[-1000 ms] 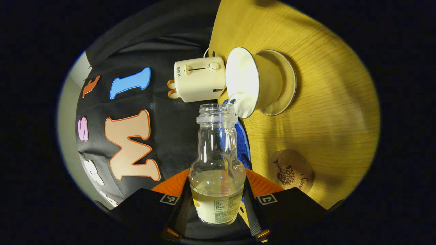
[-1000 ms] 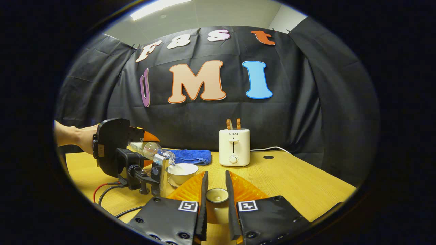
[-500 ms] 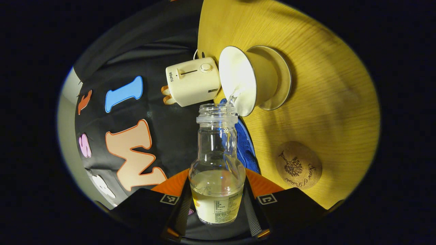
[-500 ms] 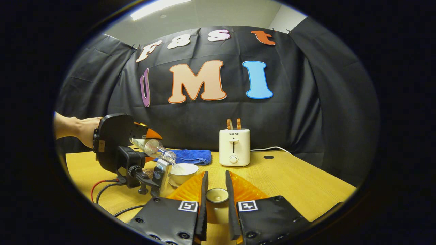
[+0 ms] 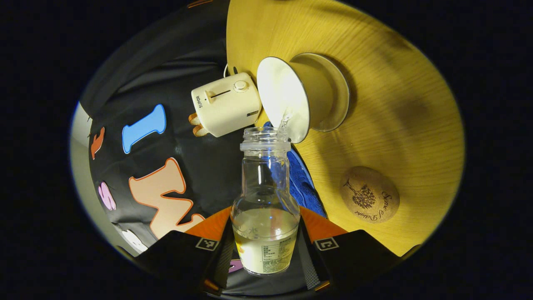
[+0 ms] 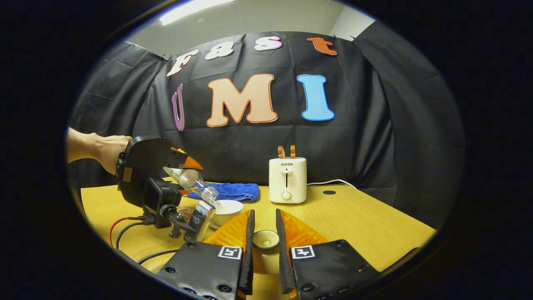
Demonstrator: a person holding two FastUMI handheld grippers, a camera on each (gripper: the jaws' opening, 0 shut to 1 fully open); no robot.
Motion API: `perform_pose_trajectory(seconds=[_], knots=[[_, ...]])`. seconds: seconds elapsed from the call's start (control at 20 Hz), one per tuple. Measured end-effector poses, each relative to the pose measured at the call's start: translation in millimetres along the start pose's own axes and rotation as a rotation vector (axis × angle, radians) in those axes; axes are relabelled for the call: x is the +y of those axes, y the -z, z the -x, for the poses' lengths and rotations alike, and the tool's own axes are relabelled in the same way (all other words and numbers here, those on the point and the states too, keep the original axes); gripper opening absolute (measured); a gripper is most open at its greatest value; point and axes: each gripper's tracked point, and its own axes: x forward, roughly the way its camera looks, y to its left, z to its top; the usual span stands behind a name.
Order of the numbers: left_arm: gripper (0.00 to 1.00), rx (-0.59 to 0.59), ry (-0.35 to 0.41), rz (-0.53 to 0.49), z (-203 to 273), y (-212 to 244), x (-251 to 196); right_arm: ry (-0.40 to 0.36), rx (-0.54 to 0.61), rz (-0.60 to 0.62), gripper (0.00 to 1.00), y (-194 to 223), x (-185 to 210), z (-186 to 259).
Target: Open the teacup lid with one hand, grasp the water bottle and pour water into the teacup with the other hand; after pouring, place the water bottle on the coaster and then close the teacup lid.
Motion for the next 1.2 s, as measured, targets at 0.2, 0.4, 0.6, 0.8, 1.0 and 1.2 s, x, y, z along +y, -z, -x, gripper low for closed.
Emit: perform_pose_trajectory(seconds=[0.2,0.4,0.6,0.8,1.0,1.2], knots=[[0.67,-0.001,-0.001,-0.047,0,-1,7,-0.002,0.000,0.000,0.28,-1,1,1],[0.67,0.005,0.001,-0.100,1,-1,16,-0.004,0.000,0.000,0.28,0,1,1],[0.68,0.006,0.004,-0.160,3,-3,22,-0.006,0.000,-0.001,0.28,0,1,1],[0.68,-0.001,0.002,-0.196,5,-9,27,-0.008,0.001,-0.003,0.28,0,1,1],[0.68,-0.003,0.005,-0.213,2,-11,32,-0.011,0.002,-0.010,0.28,-1,0,2],[0.68,-0.001,0.011,-0.217,-1,-10,33,-0.010,0.002,-0.017,0.28,-1,0,1]])
